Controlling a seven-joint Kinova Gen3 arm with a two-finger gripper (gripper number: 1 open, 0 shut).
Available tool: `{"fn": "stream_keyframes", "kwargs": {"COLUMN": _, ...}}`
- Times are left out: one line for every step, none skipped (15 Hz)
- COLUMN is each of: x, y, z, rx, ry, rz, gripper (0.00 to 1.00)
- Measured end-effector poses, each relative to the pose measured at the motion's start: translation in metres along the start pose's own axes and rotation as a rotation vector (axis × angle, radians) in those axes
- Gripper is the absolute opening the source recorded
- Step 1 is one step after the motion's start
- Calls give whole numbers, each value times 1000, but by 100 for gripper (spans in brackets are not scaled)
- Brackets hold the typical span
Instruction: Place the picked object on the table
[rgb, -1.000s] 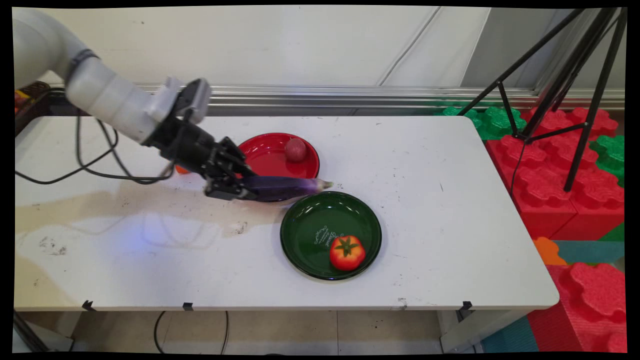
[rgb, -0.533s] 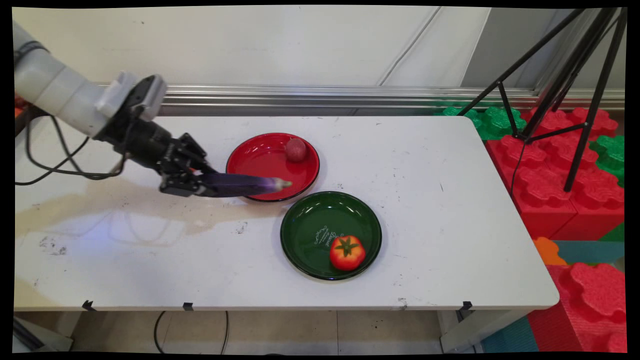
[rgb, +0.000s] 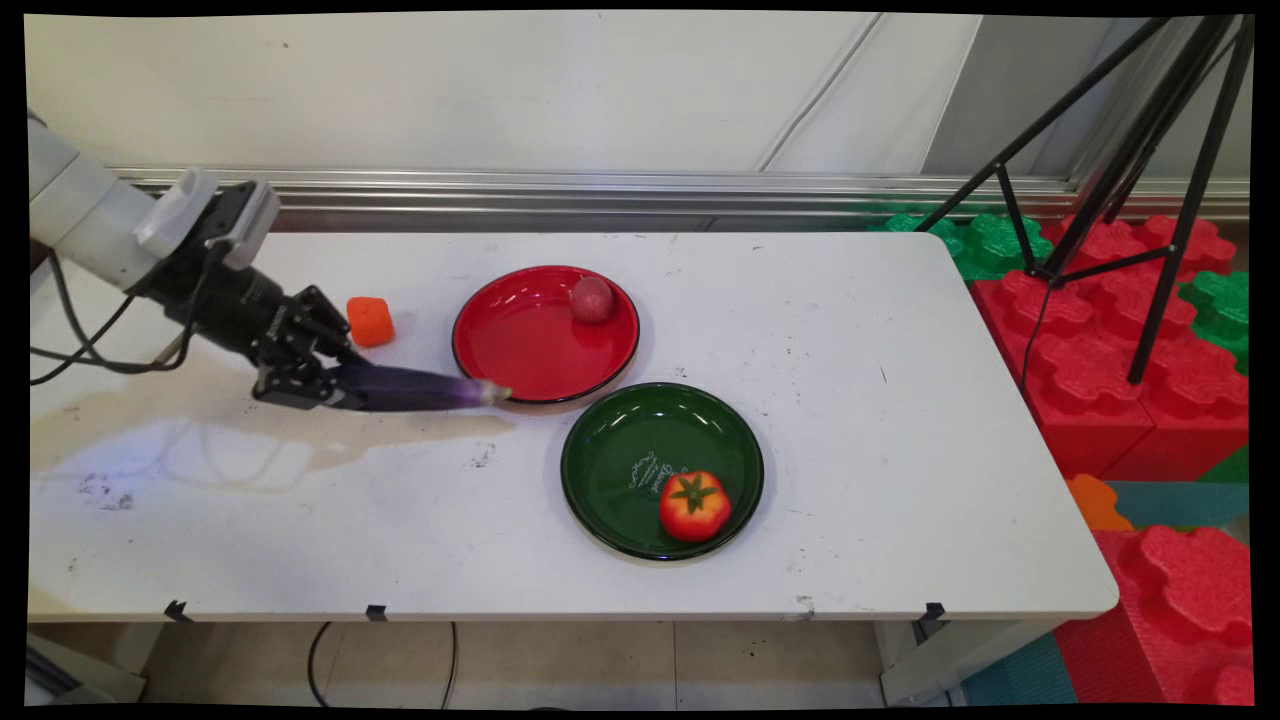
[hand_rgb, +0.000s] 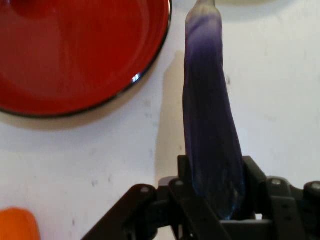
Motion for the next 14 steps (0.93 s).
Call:
{"fn": "stream_keyframes", "kwargs": {"x": -7, "y": -1, "z": 2, "rx": -6, "ry": -17, "rz": 8, "gripper": 0}}
{"fn": "stream_keyframes", "kwargs": {"x": -13, "y": -1, "z": 4, "rx": -12, "ry": -30, "rz": 14, "gripper": 0}}
{"fn": "stream_keyframes", "kwargs": {"x": -19, "y": -1, "z": 7, "rx": -19, "ry": -45, "rz": 22, "gripper": 0}}
{"fn": "stream_keyframes", "kwargs": {"x": -24, "y": -1, "z": 11, "rx": -26, "ry": -57, "rz": 30, "gripper": 0}}
{"fn": "stream_keyframes", "kwargs": {"x": -28, "y": -2, "z": 14, "rx": -31, "ry": -66, "rz": 39, "gripper": 0}}
{"fn": "stream_keyframes", "kwargs": {"x": -32, "y": -2, "z": 18, "rx": -36, "ry": -76, "rz": 48, "gripper": 0}}
{"fn": "stream_keyframes", "kwargs": {"x": -36, "y": -2, "z": 23, "rx": -42, "ry": -84, "rz": 58, "gripper": 0}}
{"fn": "stream_keyframes", "kwargs": {"x": -38, "y": -3, "z": 26, "rx": -45, "ry": -88, "rz": 67, "gripper": 0}}
{"fn": "stream_keyframes", "kwargs": {"x": -41, "y": -4, "z": 29, "rx": -49, "ry": -93, "rz": 75, "gripper": 0}}
{"fn": "stream_keyframes", "kwargs": {"x": -44, "y": -4, "z": 31, "rx": -55, "ry": -96, "rz": 82, "gripper": 100}}
{"fn": "stream_keyframes", "kwargs": {"x": -46, "y": -5, "z": 33, "rx": -58, "ry": -98, "rz": 86, "gripper": 100}}
{"fn": "stream_keyframes", "kwargs": {"x": -48, "y": -5, "z": 34, "rx": -61, "ry": -99, "rz": 90, "gripper": 100}}
{"fn": "stream_keyframes", "kwargs": {"x": -49, "y": -6, "z": 35, "rx": -63, "ry": -99, "rz": 91, "gripper": 100}}
{"fn": "stream_keyframes", "kwargs": {"x": -50, "y": -6, "z": 35, "rx": -64, "ry": -97, "rz": 92, "gripper": 100}}
